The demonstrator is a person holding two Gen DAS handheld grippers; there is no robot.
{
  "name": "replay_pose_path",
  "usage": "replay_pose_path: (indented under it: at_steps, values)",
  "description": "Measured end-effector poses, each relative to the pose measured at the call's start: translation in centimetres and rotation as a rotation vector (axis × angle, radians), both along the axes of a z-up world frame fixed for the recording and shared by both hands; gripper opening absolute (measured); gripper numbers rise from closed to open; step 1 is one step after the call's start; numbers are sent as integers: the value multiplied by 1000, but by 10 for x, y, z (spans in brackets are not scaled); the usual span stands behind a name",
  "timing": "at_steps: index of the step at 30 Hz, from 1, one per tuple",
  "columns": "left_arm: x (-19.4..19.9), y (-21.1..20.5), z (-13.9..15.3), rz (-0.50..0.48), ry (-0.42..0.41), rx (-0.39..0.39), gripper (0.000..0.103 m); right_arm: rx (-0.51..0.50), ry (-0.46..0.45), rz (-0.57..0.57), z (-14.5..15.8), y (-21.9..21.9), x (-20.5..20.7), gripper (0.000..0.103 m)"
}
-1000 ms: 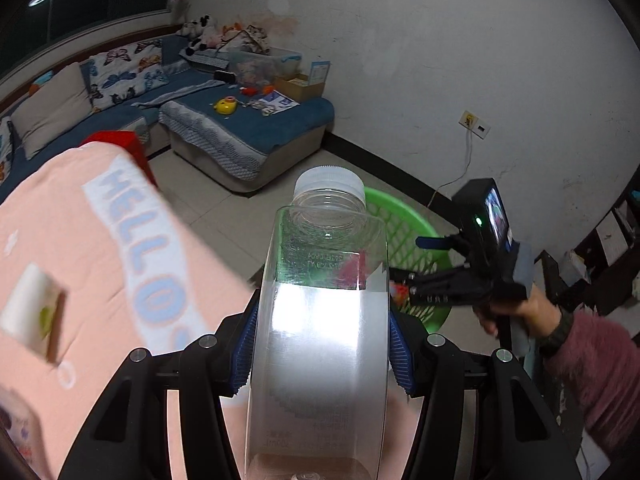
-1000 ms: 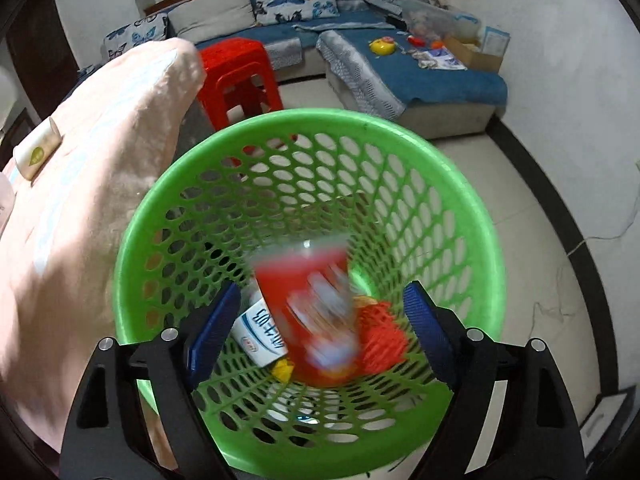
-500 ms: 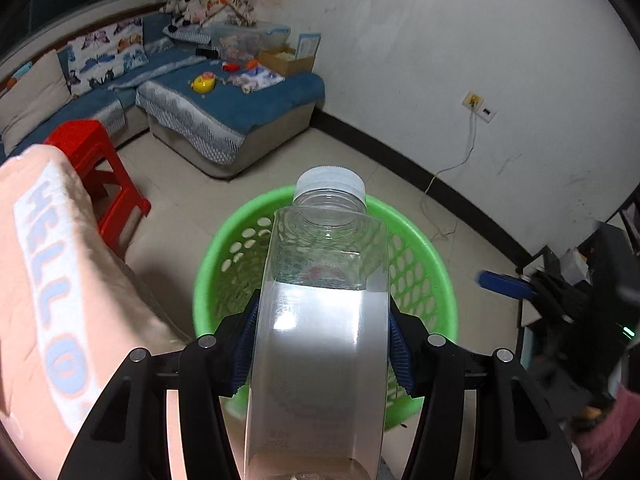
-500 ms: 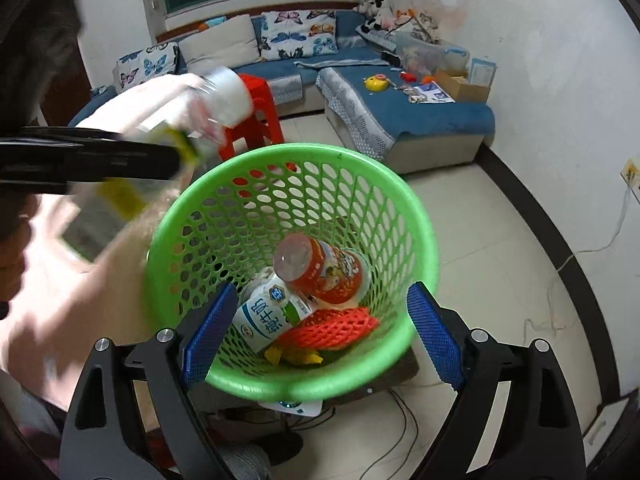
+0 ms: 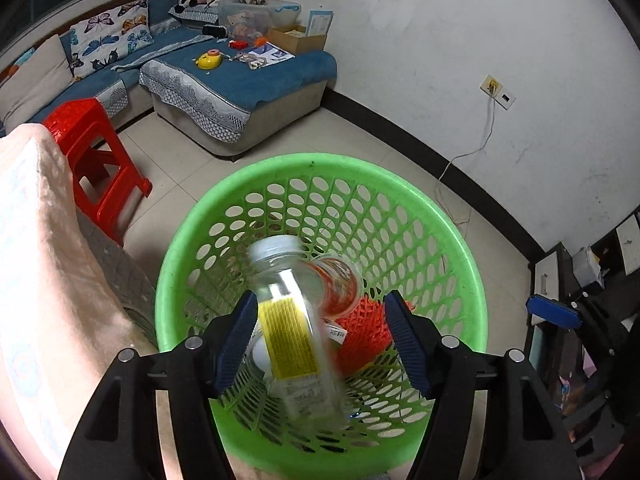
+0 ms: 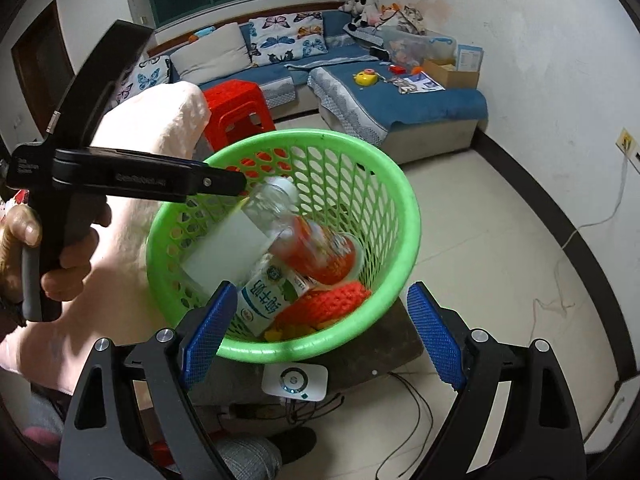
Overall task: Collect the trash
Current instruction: 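Move both tools back over the table toward the yogurt cup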
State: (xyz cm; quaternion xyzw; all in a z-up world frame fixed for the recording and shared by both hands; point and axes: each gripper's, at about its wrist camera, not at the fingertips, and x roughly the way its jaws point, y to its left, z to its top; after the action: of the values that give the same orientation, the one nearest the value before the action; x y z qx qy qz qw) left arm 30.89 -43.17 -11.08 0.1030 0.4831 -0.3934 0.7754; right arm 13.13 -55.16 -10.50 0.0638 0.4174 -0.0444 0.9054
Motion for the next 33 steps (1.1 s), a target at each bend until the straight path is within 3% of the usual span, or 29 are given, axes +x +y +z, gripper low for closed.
replay_pose_path:
  at_steps: [8, 19, 28, 33]
  values:
    - [-22, 67, 44, 86, -106, -36, 64, 39, -42, 47, 17, 30, 1, 87]
    - [-49, 246, 81, 414, -189, -51, 64, 38, -90, 287, 48, 131, 44, 87]
    - [-69, 400, 91, 716, -274, -7, 64, 49, -98, 443, 55, 216, 100, 87]
    - [-65, 449, 78, 783, -222, -32, 64, 62, -82, 485, 52, 256, 131, 87]
